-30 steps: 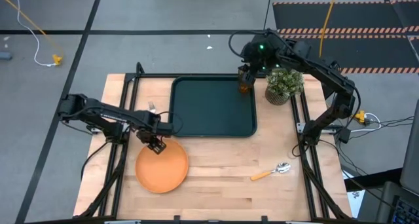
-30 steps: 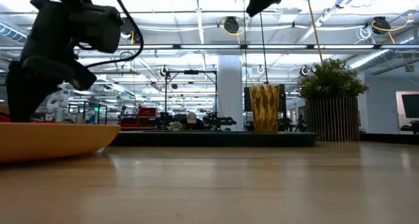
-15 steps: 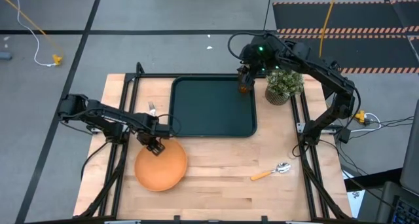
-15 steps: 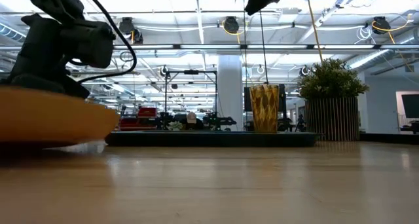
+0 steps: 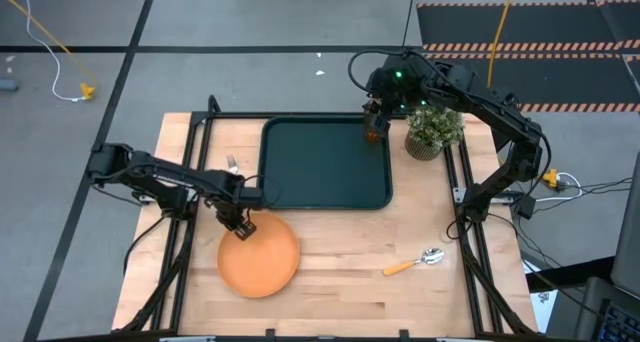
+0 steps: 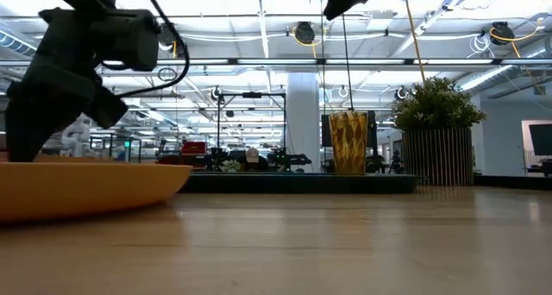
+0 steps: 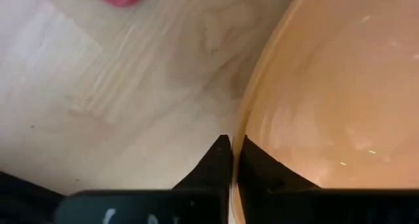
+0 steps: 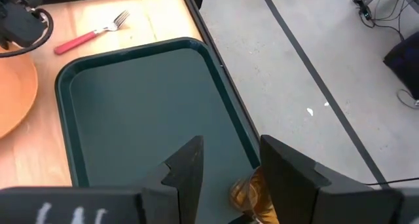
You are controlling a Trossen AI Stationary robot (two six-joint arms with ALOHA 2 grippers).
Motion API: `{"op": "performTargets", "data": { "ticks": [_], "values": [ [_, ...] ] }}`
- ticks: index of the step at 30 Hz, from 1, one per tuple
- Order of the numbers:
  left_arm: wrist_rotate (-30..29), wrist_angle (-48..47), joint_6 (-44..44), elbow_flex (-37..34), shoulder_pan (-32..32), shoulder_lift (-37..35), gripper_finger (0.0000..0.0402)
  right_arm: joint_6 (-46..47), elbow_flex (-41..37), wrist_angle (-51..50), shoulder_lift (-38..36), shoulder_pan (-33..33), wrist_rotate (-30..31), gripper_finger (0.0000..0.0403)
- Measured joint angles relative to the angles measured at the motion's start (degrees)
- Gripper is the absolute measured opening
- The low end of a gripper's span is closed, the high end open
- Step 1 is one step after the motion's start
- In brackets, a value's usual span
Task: Pick and place plate/cup/fork/spoon on tray
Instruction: Put the orange plate on the left of the black tray
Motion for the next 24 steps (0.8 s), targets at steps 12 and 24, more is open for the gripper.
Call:
{"op": "performTargets", "data": {
  "ticks": [12,24],
  "values": [
    [-1.81,-12.67,-1.61,18.50,1.23,-0.26,0.0006,2.75,0.02,-1.87,0.00,0.00,-0.03,0.0144],
    [-13.17,-15.72,2.52,35.76,13.79,-0.26,0.0005,5.22,0.04,-1.88,-3.33,-0.01,-0.03,0.0144]
  ]
}}
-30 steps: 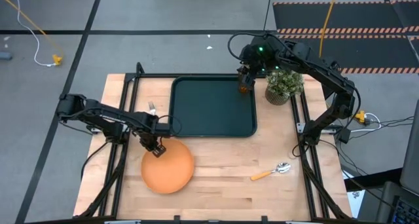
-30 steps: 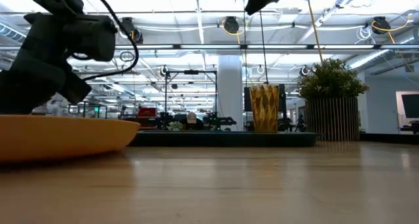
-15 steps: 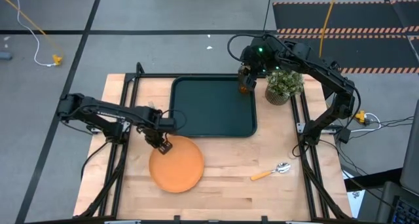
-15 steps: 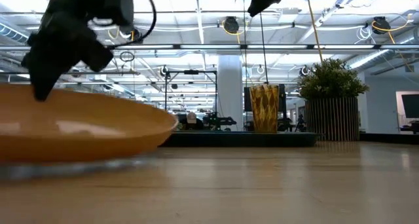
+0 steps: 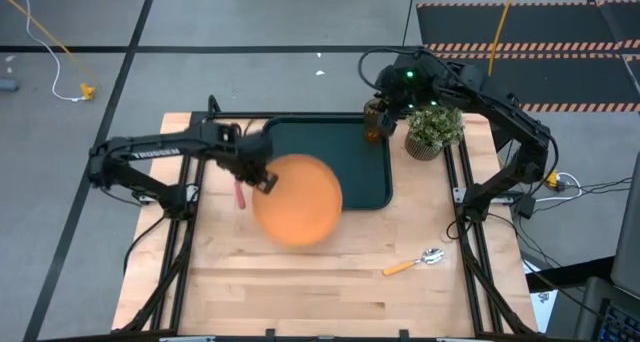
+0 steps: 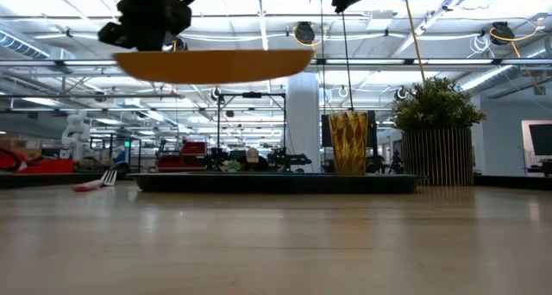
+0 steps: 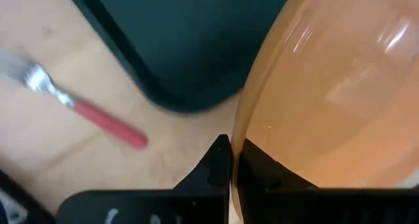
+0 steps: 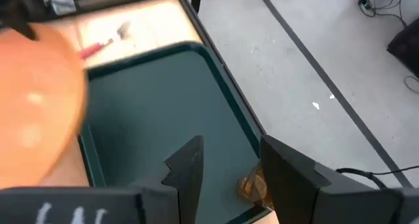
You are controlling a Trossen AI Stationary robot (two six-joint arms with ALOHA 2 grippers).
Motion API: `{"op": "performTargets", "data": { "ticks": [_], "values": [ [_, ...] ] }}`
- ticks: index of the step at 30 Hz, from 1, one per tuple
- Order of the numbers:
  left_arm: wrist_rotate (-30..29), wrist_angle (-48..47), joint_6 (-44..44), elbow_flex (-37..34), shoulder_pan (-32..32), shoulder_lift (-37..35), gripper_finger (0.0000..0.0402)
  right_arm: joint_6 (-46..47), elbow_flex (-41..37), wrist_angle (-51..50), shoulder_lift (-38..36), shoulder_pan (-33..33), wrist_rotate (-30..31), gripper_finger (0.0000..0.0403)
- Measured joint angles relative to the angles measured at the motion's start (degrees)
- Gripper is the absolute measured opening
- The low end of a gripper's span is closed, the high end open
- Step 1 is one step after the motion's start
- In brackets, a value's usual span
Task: Pick and place plate/cup/fork/spoon on tray
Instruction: Put the orange plate on the left of the black tray
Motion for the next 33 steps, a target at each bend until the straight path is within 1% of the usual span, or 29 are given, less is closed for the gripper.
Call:
{"op": "performTargets", "data": {
  "ticks": [6,10,14,17,24,30,33],
  "values": [
    [-4.79,1.83,5.09,4.15,9.00,0.66,0.0007,0.56,0.02,0.12,-3.53,-0.03,0.14,0.0144],
    [-4.54,7.89,5.73,4.26,14.18,2.35,0.0005,-0.81,0.02,0.09,-5.79,-0.08,0.18,0.0144],
    [-3.49,12.66,6.64,4.26,16.71,6.33,0.0006,-0.65,0.02,0.12,-7.46,-0.08,0.31,0.0144],
    [-2.98,14.13,6.81,4.24,17.29,10.03,0.0005,-0.60,0.00,0.11,-8.42,-0.08,0.33,0.0144],
    [-2.71,21.58,6.56,4.24,17.24,19.04,0.0006,-0.60,0.00,0.07,-9.93,-0.08,0.29,0.0144],
    [0.22,26.65,5.23,4.24,17.75,26.74,0.0006,-1.00,0.00,0.09,-10.34,-0.08,0.27,0.0144],
    [2.91,29.75,4.80,4.24,17.71,29.89,0.0005,-1.04,-0.02,0.09,-10.30,-0.08,0.25,0.0144]
  ]
}}
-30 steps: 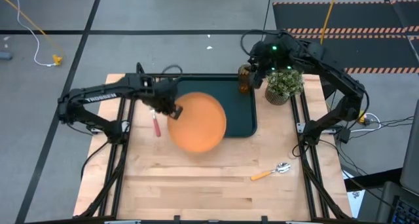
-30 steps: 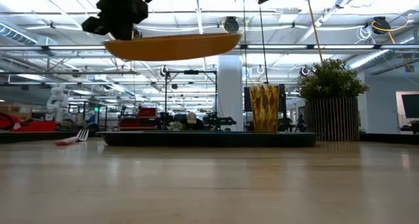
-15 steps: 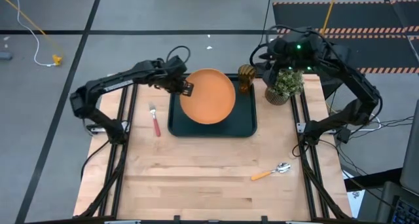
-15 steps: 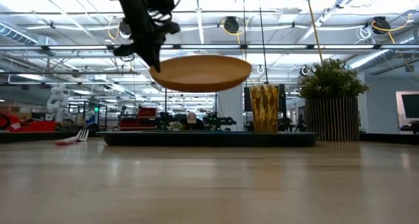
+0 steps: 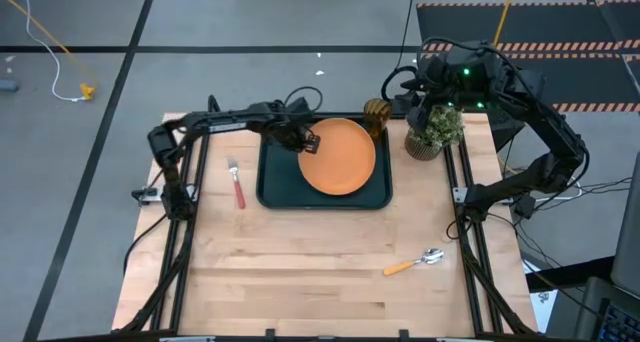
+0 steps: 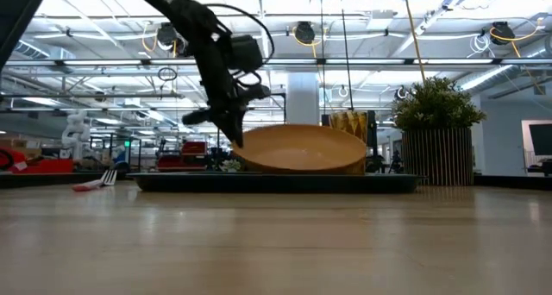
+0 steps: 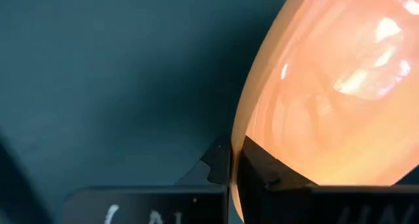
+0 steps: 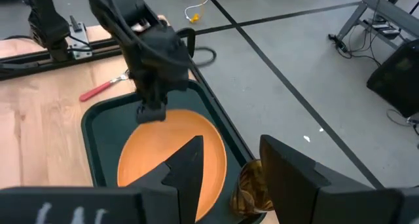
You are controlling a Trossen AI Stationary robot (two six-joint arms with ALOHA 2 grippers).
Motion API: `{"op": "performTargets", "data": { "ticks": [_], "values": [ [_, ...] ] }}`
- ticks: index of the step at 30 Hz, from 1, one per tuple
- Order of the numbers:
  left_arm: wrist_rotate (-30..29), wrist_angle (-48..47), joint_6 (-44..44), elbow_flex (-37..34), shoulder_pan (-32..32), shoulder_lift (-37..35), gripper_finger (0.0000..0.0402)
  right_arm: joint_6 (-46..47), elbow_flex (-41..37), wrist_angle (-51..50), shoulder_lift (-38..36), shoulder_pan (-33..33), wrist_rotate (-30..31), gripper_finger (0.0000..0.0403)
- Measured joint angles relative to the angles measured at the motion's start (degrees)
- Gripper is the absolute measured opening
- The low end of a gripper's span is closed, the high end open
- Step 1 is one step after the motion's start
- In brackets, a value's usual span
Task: Pick and place plate/cup/fork/spoon on tray
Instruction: Put the orange plate on the left of the black tray
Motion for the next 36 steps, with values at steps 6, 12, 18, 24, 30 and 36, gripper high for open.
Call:
{"op": "performTargets", "data": {
  "ticks": [6,12,18,24,30,36],
  "values": [
    [2.01,0.21,-0.12,0.00,0.00,4.02,0.0007,0.02,0.00,-0.02,-0.13,0.00,-0.02,0.0144],
    [1.81,1.45,-0.53,0.02,0.42,4.36,0.0007,-0.20,0.00,-0.02,-0.54,0.02,-0.03,0.0144],
    [0.62,1.44,-2.62,0.02,0.59,4.36,0.0015,-1.68,0.00,0.02,-0.55,0.02,-0.04,0.0144],
    [-1.34,1.44,-3.27,0.02,0.54,4.36,0.0022,-2.92,0.00,0.80,-0.50,0.01,-0.03,0.0144],
    [-2.44,1.33,-3.78,0.00,0.59,4.38,0.0070,-2.89,0.00,0.85,-0.50,0.01,-0.03,0.0144],
    [-2.49,1.25,-4.06,0.00,0.59,4.37,0.0092,-2.58,0.00,0.81,-0.52,0.00,-0.04,0.0144]
  ]
}}
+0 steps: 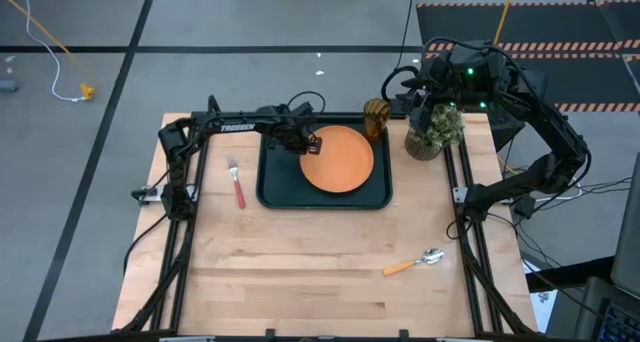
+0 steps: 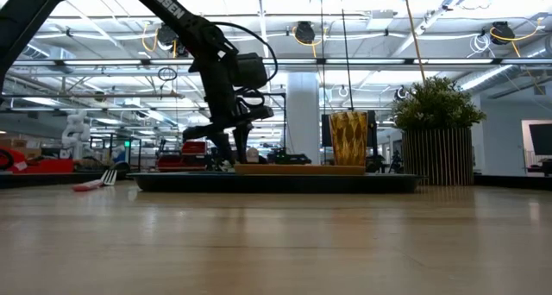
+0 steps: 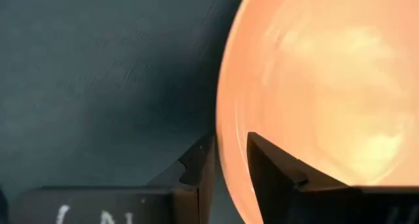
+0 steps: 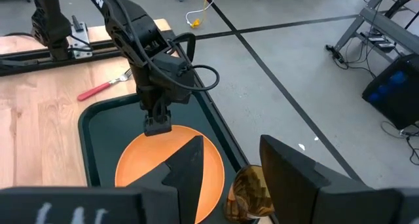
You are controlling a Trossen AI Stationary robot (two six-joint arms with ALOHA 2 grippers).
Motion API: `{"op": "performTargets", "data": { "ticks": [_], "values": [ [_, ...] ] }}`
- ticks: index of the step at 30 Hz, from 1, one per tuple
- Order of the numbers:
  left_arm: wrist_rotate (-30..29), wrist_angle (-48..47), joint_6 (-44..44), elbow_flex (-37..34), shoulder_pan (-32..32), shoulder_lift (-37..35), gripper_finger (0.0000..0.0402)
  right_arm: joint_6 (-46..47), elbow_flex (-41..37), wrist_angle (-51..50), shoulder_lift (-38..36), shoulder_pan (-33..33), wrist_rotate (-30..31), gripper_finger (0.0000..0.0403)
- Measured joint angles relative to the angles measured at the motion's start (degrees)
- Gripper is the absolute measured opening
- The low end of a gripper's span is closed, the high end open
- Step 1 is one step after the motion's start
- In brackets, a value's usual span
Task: Pick and place plate/cup/fork/spoon on tray
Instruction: Put the orange plate on the left of the black tray
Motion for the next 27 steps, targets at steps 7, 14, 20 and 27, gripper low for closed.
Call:
{"op": "performTargets", "data": {
  "ticks": [7,14,20,27],
  "values": [
    [-5.40,-2.96,-0.33,-0.02,0.00,0.01,0.0092,0.04,0.00,0.00,0.00,0.00,0.02,0.0144],
    [-5.84,-2.18,-0.06,-0.02,0.04,0.01,0.0092,0.07,0.00,-0.16,0.00,0.00,0.02,0.0144],
    [-4.63,-0.98,-0.87,-0.02,-0.96,0.01,0.0092,0.05,0.00,-0.20,0.00,0.00,0.00,0.0144],
    [-3.82,-0.87,-3.47,-0.02,-2.79,0.01,0.0092,-0.91,0.00,-0.16,0.00,0.00,0.00,0.0144]
  ]
}}
